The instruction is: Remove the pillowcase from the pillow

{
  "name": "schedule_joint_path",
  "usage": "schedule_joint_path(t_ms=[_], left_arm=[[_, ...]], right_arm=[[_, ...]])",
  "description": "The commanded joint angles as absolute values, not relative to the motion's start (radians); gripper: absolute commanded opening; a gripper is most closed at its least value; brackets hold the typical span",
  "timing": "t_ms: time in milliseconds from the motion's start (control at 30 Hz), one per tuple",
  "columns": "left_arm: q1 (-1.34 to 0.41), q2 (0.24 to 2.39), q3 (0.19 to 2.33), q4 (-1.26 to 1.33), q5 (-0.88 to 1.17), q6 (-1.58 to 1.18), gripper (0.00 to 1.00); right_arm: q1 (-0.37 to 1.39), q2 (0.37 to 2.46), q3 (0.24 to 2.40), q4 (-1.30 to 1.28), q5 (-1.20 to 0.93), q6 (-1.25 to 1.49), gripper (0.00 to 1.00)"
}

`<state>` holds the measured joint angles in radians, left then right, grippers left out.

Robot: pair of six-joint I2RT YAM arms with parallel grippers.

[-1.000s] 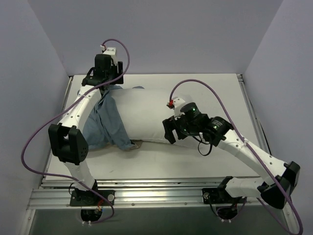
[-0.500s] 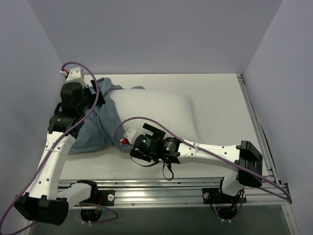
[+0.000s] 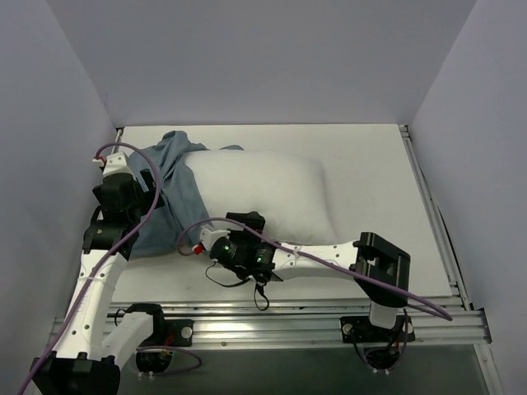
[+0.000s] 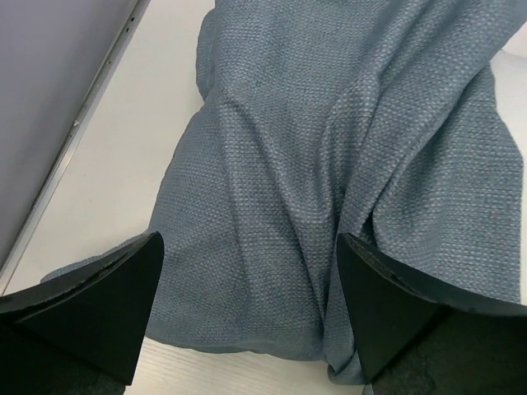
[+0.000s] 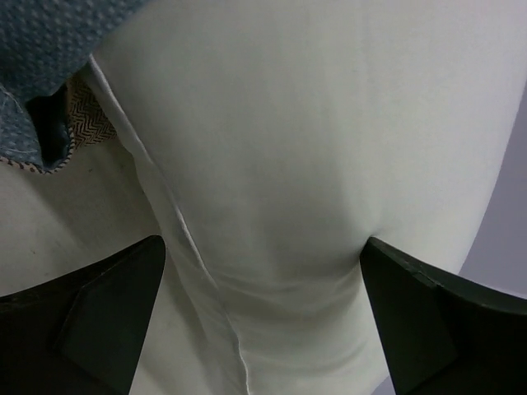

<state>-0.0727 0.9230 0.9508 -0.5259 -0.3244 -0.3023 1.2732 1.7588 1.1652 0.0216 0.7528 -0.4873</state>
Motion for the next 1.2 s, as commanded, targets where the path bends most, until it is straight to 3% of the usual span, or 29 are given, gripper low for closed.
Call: schedule_joint_path(t_ms=[0, 233, 333, 367, 433, 667, 867, 1167], left_arm=[[-0.08, 0.896, 0.951, -0.474, -0.376, -0.279, 0.94], [-0.086, 0.893, 0.946, -0.477, -0.388, -0.273, 0.94], [-0.086, 0.894, 0.945, -0.476, -0.39, -0.272, 0.94], [-0.086, 0.894, 0.945, -0.476, -0.387, -0.27, 0.94], [-0.09, 0.893, 0.943, -0.468, -0.37, -0.265, 0.94], [-0.097, 0.92, 1.011, -0.486, -0.272, -0.247, 0.95], [-0.098, 0.96, 1.207, -0.587, -0.213, -0.253, 0.95], [-0.106, 0.965, 1.33, -0.713, 0.116, -0.267, 0.95]], right_arm=[[1.276, 1.822, 1.149, 0.091, 0.83, -0.575, 1.0], [1.21, 1.896, 1.126, 0.276, 0.905, -0.629, 0.96], [1.163, 1.943, 1.184, 0.224, 0.923, -0.606, 0.49], [1.154, 1.95, 1.205, 0.195, 0.907, -0.557, 0.21], [1.138, 1.942, 1.253, 0.126, 0.843, -0.508, 0.02], [1.135, 1.812, 1.396, -0.064, 0.622, -0.301, 0.0], [1.062, 1.727, 1.572, -0.233, 0.356, -0.04, 0.0], [0.951, 1.666, 1.664, -0.307, 0.028, 0.175, 0.0]])
